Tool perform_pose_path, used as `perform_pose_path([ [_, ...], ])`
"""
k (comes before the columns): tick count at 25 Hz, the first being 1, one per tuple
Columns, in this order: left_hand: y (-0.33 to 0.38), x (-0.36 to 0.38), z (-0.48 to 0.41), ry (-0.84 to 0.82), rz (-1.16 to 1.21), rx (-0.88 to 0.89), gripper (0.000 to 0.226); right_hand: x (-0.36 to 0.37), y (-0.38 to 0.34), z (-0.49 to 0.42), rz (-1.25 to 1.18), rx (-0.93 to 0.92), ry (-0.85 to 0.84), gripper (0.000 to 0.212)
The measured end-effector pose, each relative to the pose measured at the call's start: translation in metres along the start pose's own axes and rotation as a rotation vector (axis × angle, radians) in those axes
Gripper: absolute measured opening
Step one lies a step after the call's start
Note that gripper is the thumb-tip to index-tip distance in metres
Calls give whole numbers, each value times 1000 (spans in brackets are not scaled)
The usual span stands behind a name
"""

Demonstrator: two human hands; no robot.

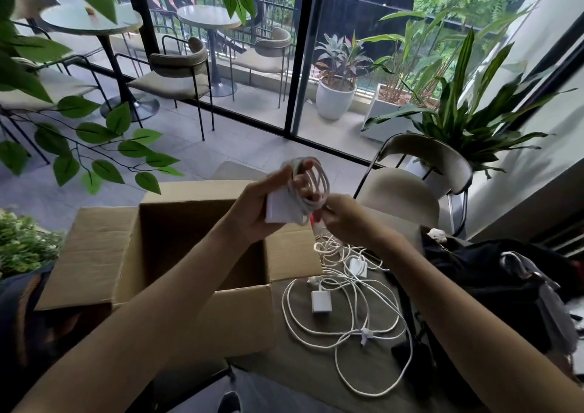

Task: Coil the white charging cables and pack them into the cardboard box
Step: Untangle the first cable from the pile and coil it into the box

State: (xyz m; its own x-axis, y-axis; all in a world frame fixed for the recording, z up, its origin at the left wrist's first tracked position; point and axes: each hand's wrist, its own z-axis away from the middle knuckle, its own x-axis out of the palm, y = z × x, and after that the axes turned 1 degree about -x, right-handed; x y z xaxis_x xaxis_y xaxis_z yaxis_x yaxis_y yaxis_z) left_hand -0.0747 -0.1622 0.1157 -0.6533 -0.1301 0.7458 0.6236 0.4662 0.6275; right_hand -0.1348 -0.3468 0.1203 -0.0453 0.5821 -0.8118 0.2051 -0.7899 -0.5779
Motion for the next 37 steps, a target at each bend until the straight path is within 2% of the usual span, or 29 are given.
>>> perform_pose_path([
  [2,4,-2,-3,154,-154,104,35,2,-9,5,79,-46,-177,21],
  [3,6,-4,-4,245,-382,148,30,1,-13,8,117,-53,-249,12],
  [5,5,-5,-3,334,-966,185,31,-8,-20,11,185,-35,-340,14],
  [6,2,-5,-3,320,-1180,182,38,-13,-24,11,202,-7,-377,15],
  [8,-4,0,-3,265,-1351,178,43,-22,-32,11,195,30,-448,15],
  [10,-6,7,-8,210,-1503,173,28,-32,-38,12,255,-10,-461,14],
  [11,-2,9,-11,178,-1577,112,13,-38,-40,12,304,-30,-428,13],
  [12,3,12,-13,148,-1595,-5,7,-45,-40,12,337,-35,-365,11],
  [13,9,14,-13,119,-1534,-158,10,-53,-40,13,335,-30,-288,9],
  [15,21,16,-8,72,-1241,-417,18,-66,-36,14,285,-58,-151,13],
  [17,30,17,-1,6,-988,-518,27,-72,-32,13,119,-74,-17,8],
  [18,31,17,1,-30,-948,-527,28,-72,-29,11,-34,-40,55,4],
  [20,26,18,3,-141,-887,-501,36,-70,-23,6,-295,45,184,6],
  [21,21,17,3,-211,-792,-482,38,-68,-19,3,-325,53,239,7],
  [23,10,17,4,-296,-523,-384,28,-59,-13,-1,-239,36,288,6],
  [25,5,19,5,-273,-226,-210,18,-47,-10,4,-138,27,216,14],
  [27,10,23,3,-157,57,-52,14,-34,-12,16,-73,-5,35,26],
  [29,16,20,-1,60,72,105,19,-27,-18,25,-67,-46,-141,22],
  [31,18,14,-3,331,-131,211,19,-31,-27,31,-138,-52,-244,20],
  [33,14,8,-3,536,-539,299,15,-41,-37,31,-126,-83,-233,14],
  [35,8,7,-4,552,-1084,348,18,-47,-43,29,57,-159,-134,11],
  [37,3,10,-7,463,-1505,361,18,-52,-47,23,145,-168,-27,10],
])
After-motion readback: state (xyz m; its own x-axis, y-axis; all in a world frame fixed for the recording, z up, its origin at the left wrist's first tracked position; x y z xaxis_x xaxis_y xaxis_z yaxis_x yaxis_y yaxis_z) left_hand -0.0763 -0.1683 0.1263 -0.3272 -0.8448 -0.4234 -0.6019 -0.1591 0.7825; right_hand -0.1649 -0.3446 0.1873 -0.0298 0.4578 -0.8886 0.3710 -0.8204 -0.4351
